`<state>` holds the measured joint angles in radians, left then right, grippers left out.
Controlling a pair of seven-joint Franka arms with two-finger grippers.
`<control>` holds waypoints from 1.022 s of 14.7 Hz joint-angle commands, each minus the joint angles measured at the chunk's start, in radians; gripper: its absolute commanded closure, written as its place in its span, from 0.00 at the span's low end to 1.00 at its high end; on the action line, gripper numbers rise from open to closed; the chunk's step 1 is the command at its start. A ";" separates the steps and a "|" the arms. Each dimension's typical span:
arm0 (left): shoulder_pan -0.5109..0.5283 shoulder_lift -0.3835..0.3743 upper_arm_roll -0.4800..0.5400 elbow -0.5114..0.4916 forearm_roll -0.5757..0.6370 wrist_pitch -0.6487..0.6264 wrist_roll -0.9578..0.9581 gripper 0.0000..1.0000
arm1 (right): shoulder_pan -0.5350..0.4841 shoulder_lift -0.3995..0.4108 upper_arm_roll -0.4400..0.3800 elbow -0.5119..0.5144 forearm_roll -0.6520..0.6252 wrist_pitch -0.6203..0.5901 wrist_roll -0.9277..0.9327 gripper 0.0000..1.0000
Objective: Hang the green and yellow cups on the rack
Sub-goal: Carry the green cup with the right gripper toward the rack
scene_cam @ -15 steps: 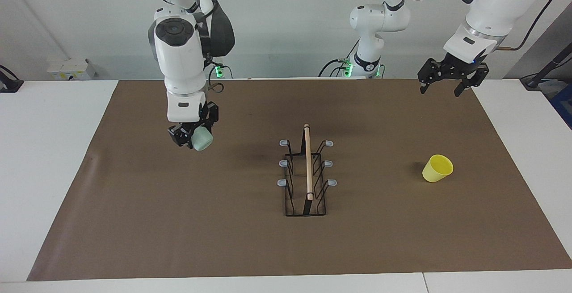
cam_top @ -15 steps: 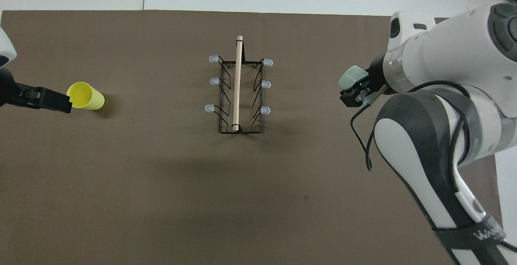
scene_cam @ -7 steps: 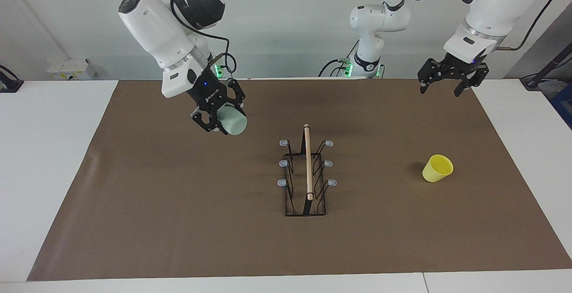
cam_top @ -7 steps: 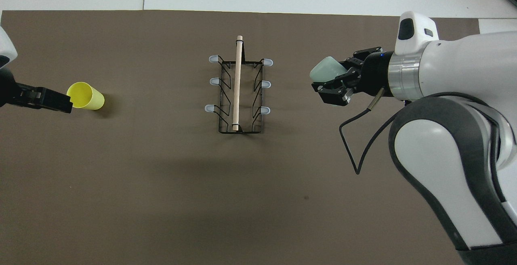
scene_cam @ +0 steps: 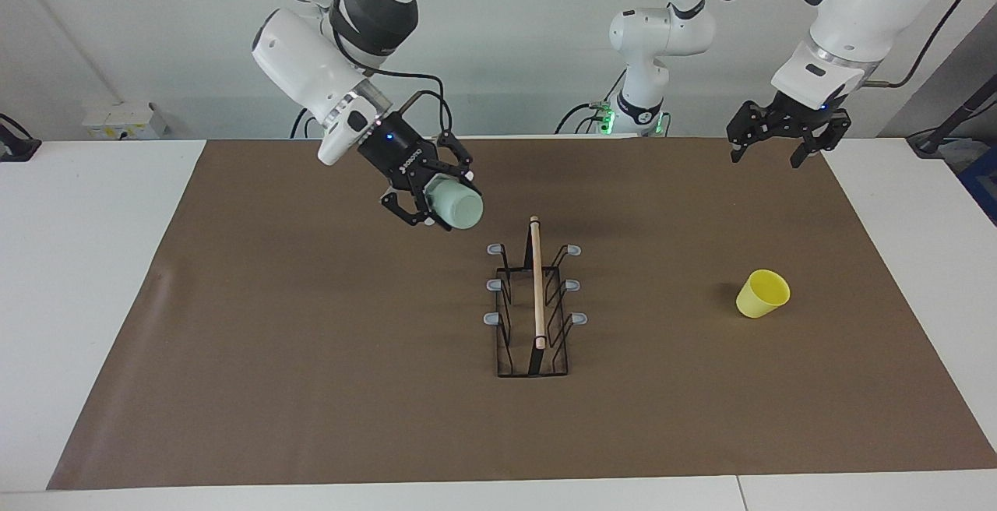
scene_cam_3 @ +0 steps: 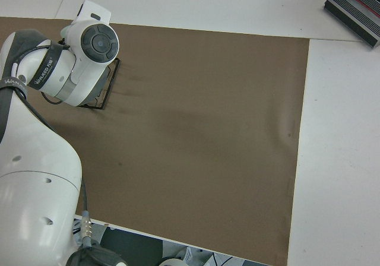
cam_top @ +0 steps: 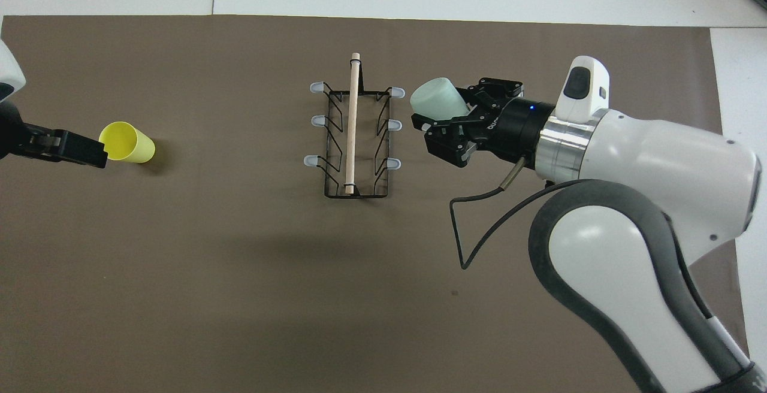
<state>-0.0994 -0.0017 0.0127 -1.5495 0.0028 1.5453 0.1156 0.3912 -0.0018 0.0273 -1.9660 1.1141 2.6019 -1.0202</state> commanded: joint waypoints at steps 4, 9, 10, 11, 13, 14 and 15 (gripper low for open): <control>0.000 0.049 0.015 0.057 0.034 -0.005 0.004 0.00 | 0.049 -0.087 -0.001 -0.131 0.424 0.103 -0.343 1.00; -0.006 0.253 0.140 0.258 -0.049 -0.024 0.001 0.00 | 0.051 -0.073 0.000 -0.168 1.105 0.083 -0.994 1.00; -0.005 0.288 0.153 0.288 -0.058 -0.019 -0.002 0.00 | 0.051 -0.060 0.000 -0.172 1.163 0.057 -1.056 1.00; -0.005 0.316 0.173 0.305 -0.064 -0.011 -0.022 0.00 | 0.051 -0.043 0.000 -0.178 1.191 0.026 -1.108 1.00; -0.003 0.359 0.219 0.310 -0.124 0.016 -0.162 0.00 | 0.051 -0.024 0.000 -0.186 1.249 0.015 -1.179 1.00; -0.003 0.374 0.243 0.308 -0.180 0.048 -0.236 0.00 | 0.051 -0.018 0.000 -0.189 1.263 0.006 -1.205 1.00; 0.000 0.390 0.278 0.308 -0.240 0.062 -0.305 0.00 | 0.051 -0.003 0.000 -0.194 1.265 -0.009 -1.233 1.00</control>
<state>-0.0983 0.3392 0.2356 -1.2864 -0.1535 1.5872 -0.0724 0.4432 -0.0198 0.0288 -2.1476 2.3404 2.6258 -2.1870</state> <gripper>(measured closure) 0.000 0.322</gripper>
